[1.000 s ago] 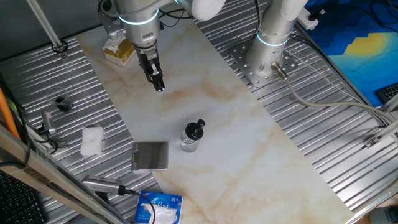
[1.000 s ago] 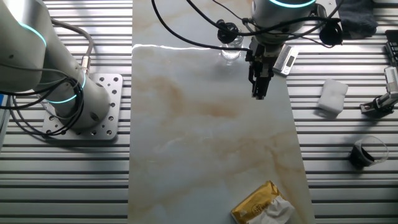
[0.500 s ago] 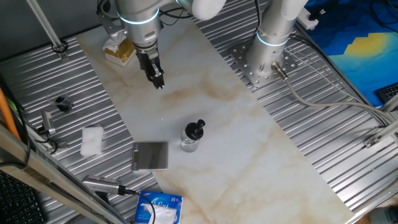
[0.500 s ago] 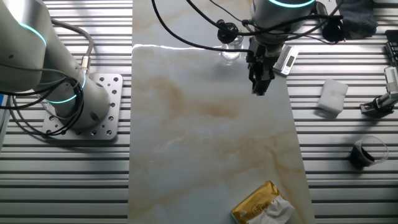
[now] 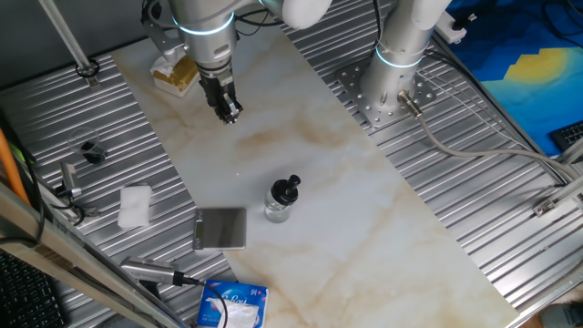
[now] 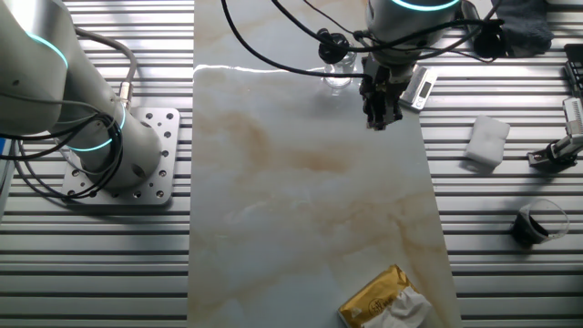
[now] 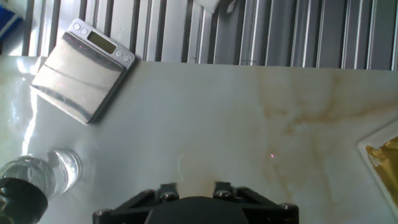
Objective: Screw the lid onto the jar
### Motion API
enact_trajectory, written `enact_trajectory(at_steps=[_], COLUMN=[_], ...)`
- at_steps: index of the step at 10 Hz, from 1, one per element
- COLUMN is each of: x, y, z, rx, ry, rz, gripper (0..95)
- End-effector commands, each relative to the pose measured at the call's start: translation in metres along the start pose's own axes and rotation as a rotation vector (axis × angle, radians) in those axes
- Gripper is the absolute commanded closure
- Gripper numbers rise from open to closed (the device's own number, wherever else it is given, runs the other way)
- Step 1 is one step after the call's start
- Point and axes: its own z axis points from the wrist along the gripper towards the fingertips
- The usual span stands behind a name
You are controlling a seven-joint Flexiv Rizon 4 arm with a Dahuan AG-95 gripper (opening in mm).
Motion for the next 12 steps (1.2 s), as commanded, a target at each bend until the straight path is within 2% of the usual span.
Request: enact_trajectory(at_steps=[1, 7, 9, 10, 12], x=[0.0004, -0.0006, -0.0005, -0.0005, -0.0009], y=[-0.0004, 0.0048, 0.0052, 0.0056, 0.0093], z=[-0.0001, -0.0006, -0.0009, -0.0013, -0.0025], rx=[0.002, 0.001, -0.009, 0.008, 0.137], ry=[-0.001, 0.005, 0.007, 0.011, 0.026], rz=[-0.014, -0.04, -0.051, -0.046, -0.05], gripper=[95.0, 95.0, 95.0, 95.0, 95.0])
